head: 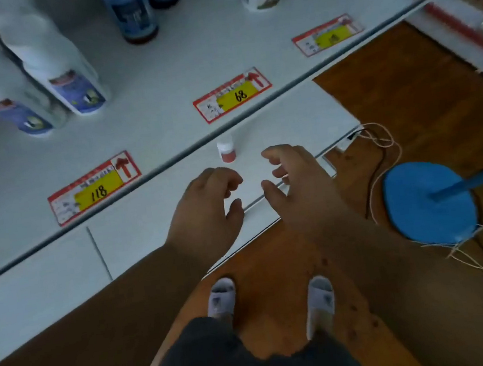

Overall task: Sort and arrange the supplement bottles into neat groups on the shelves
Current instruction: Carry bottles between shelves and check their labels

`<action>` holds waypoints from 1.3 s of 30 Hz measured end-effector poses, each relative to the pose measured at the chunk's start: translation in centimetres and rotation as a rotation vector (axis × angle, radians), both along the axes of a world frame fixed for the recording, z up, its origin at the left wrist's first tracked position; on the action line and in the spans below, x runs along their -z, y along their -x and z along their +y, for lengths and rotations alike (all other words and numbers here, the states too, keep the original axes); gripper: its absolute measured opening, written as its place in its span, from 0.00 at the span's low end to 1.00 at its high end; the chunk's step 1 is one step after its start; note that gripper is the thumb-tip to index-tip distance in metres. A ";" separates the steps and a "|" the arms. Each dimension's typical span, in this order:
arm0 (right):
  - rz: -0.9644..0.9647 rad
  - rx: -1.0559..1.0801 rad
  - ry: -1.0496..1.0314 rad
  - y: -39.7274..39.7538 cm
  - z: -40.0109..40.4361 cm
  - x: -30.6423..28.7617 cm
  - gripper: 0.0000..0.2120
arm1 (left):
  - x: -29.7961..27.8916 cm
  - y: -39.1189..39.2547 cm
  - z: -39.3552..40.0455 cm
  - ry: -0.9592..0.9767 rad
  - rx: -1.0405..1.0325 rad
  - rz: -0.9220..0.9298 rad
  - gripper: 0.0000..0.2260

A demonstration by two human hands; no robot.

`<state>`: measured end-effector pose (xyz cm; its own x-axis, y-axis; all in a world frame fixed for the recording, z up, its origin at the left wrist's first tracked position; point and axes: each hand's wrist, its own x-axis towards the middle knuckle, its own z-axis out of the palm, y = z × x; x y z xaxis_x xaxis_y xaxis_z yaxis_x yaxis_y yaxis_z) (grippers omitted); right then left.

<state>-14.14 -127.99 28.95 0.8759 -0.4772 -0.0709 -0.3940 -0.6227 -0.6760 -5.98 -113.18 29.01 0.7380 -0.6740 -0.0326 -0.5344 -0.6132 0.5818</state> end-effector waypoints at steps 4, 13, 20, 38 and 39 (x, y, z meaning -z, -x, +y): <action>0.028 -0.055 -0.046 -1.3 -3.0 6.8 0.23 | 5.9 -0.8 -2.9 -0.072 -0.116 0.015 0.12; -0.017 -0.011 -0.114 -8.1 -6.1 21.7 0.23 | 19.5 -7.0 -6.4 -0.178 -0.176 -0.017 0.12; -0.048 0.068 -0.274 -15.9 -7.1 30.3 0.25 | 26.7 -14.7 -10.0 -0.034 -0.428 0.209 0.15; -0.028 -0.106 -0.611 -1.4 -4.2 11.0 0.28 | 8.7 0.3 -4.5 0.358 -0.564 0.728 0.08; -0.031 -0.146 -0.611 0.0 -4.0 8.3 0.32 | 6.0 2.1 -3.7 0.376 -0.560 0.754 0.09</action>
